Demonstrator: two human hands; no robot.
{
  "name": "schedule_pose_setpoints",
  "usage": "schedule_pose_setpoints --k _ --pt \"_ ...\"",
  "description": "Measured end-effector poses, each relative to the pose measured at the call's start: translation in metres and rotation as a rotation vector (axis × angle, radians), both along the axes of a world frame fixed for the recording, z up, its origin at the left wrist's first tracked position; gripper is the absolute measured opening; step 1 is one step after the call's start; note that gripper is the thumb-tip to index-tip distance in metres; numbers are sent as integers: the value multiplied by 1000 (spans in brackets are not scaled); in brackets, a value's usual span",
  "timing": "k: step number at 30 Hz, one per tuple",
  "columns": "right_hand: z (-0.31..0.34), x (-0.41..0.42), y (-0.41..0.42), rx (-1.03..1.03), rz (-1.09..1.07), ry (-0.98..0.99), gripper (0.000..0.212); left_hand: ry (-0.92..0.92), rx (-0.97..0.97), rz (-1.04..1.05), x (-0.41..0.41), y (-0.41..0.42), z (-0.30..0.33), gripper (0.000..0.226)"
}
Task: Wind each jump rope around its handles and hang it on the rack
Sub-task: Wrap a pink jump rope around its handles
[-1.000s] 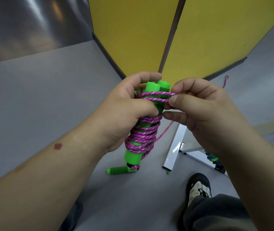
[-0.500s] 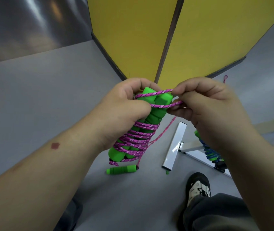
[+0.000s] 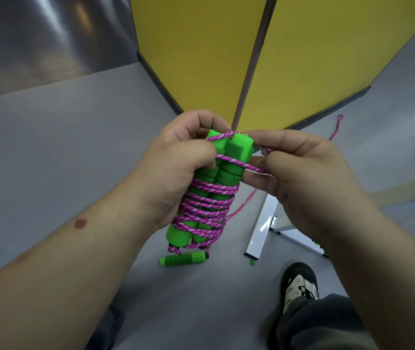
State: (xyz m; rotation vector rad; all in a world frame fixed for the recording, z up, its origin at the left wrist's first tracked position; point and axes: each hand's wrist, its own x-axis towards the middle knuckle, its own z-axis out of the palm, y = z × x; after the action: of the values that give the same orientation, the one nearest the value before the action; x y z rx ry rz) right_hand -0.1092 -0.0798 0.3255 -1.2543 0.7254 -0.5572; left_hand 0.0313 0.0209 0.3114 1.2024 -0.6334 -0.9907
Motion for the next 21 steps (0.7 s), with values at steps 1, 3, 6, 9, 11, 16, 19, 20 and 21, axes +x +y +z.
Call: schedule_pose_setpoints --k 1,3,6,9,11,16,19,20,21 --pt "0 1 1 20 -20 -12 42 15 -5 3 -1 0 1 28" --pt "-1 2 2 65 -55 -27 42 25 1 16 -2 -1 2 16" --pt "0 3 2 133 -97 -37 42 -22 11 41 0 -2 3 12" --pt "0 5 2 183 -99 -45 40 -92 -12 83 1 0 4 14" --pt "-1 6 3 188 -94 -43 37 -109 -34 110 0 0 4 14" --pt "-5 5 2 112 -17 27 34 -66 -47 122 -6 -2 0 18" --pt "-6 4 5 49 58 67 37 -132 -7 191 -11 -5 -6 30" --pt "-7 4 7 38 65 72 37 -151 10 224 -12 -5 -7 32" --pt "-8 5 9 30 60 75 38 -148 26 256 -14 -6 -7 33"
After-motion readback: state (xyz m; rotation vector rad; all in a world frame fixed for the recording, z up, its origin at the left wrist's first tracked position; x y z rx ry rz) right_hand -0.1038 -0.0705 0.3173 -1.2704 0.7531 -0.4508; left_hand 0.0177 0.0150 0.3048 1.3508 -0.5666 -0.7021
